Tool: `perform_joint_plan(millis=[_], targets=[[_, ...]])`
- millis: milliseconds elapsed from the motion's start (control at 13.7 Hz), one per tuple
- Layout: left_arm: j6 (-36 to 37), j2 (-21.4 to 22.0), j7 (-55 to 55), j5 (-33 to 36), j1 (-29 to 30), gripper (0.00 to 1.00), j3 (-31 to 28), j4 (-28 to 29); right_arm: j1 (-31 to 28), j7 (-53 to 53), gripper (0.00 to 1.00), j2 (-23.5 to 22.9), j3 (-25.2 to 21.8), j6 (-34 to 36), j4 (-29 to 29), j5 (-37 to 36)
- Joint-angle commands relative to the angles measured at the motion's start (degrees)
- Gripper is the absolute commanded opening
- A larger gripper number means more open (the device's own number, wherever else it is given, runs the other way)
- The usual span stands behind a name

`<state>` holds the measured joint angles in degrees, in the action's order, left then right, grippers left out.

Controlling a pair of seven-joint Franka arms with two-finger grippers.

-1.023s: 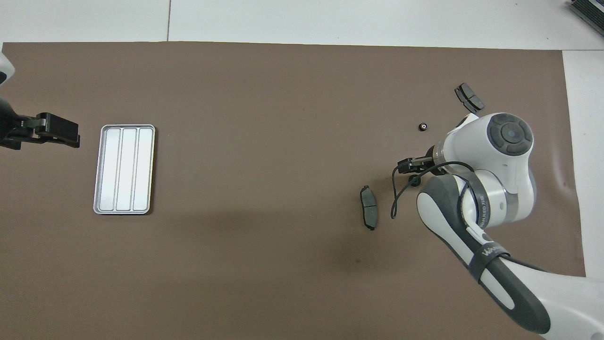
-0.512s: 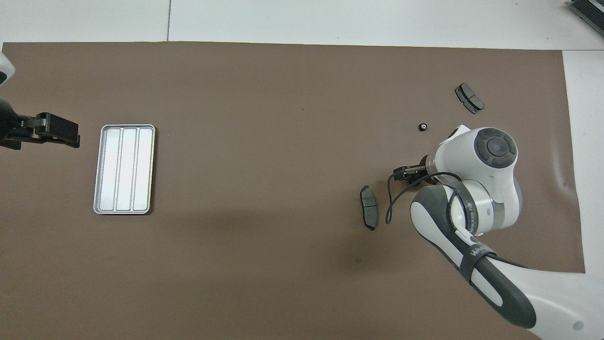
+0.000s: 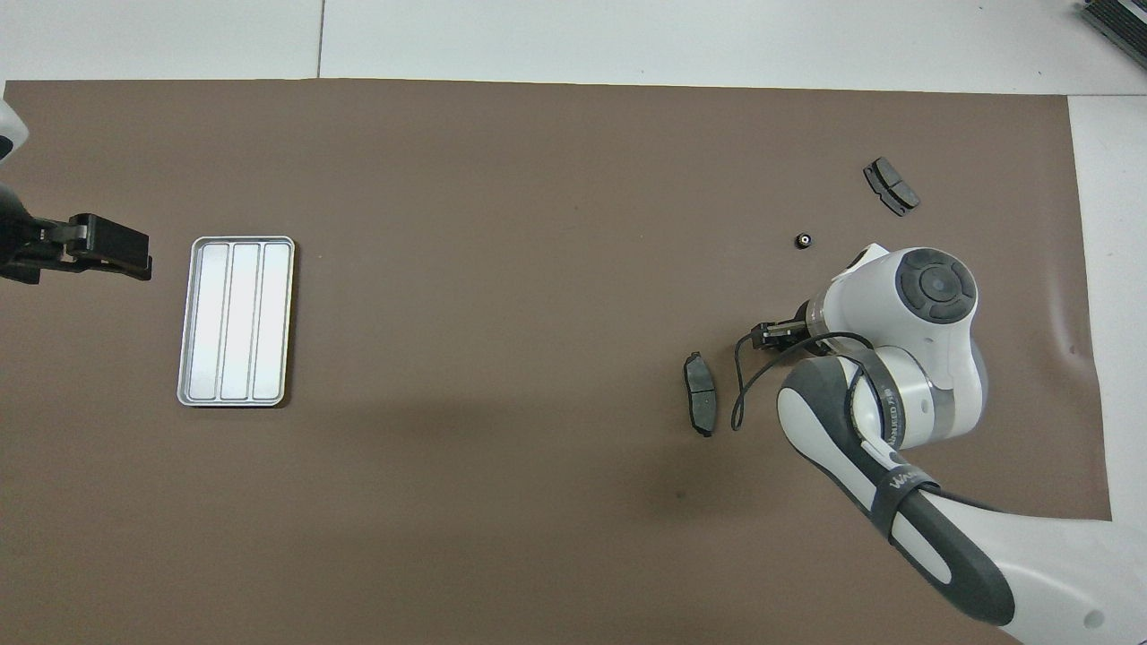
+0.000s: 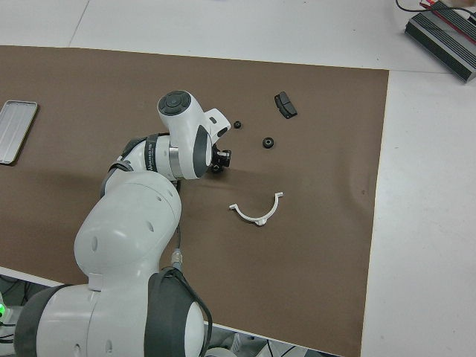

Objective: Pick bearing gear from pile to tray
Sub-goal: 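Reach the right gripper to the pile and grasp a black bearing, then carry the bearing with the right gripper toward the table center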

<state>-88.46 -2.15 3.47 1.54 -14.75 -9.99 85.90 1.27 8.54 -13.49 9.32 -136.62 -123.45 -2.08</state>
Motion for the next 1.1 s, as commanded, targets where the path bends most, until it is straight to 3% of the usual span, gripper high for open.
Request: perform_joint_plan(millis=[0, 439, 1023], targets=[[-0.66, 1.27, 0.31, 0.84, 0.33, 1.00, 0.41, 1.64, -0.39, 1.66, 0.00, 1.36, 0.17, -1.20, -1.71, -1.52], [-0.66, 1.27, 0.31, 0.84, 0.33, 1.00, 0.41, 1.64, 0.05, 3.14, 0.00, 2.42, 0.35, 1.08, 1.88, -2.14], [-0.66, 1.27, 0.31, 0.84, 0.33, 1.00, 0.41, 1.64, 12.60, 23.68, 0.00, -1.35, 0.35, 4.08, 13.92, -1.52]])
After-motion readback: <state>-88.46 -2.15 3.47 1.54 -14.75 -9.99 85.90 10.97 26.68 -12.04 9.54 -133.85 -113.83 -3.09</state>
